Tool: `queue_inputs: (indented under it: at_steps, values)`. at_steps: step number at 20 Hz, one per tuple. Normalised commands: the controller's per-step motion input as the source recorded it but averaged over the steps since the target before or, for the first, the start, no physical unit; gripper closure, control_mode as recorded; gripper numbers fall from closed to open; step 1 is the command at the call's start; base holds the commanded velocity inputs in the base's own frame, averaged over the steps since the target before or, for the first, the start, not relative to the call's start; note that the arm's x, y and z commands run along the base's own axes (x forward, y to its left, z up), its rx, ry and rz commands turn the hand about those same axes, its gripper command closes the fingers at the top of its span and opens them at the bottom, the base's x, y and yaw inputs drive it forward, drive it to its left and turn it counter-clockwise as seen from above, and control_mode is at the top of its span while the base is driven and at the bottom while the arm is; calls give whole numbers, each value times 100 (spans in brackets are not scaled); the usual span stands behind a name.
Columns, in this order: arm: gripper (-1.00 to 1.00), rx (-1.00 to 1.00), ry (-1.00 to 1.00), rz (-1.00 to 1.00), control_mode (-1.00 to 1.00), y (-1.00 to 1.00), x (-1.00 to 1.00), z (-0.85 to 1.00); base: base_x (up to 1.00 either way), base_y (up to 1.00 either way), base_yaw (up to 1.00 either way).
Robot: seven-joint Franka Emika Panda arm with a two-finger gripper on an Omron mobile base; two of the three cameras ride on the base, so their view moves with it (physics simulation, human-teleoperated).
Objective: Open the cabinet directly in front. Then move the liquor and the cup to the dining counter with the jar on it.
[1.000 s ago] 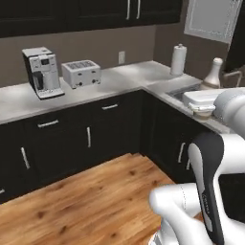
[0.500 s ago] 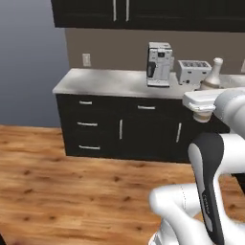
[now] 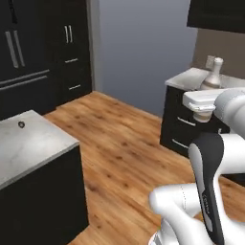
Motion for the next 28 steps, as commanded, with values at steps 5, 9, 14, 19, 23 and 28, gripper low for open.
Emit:
queue_inputs:
  at_steps: [5, 9, 14, 19, 23, 28]
  values:
    - [100, 0, 0, 0, 100, 0, 0, 0, 0, 8, 94]
    - [100, 0, 0, 0, 100, 0, 0, 0, 4, 35, 71]
    - [100, 0, 0, 0, 100, 0, 0, 0, 12, 11, 13]
    - [100, 0, 0, 0, 100, 0, 0, 0, 82, 0, 0]
    - [100, 0, 0, 0, 100, 0, 0, 0, 95, 4, 1]
    - [100, 0, 0, 0, 100, 0, 0, 0, 57, 27, 16]
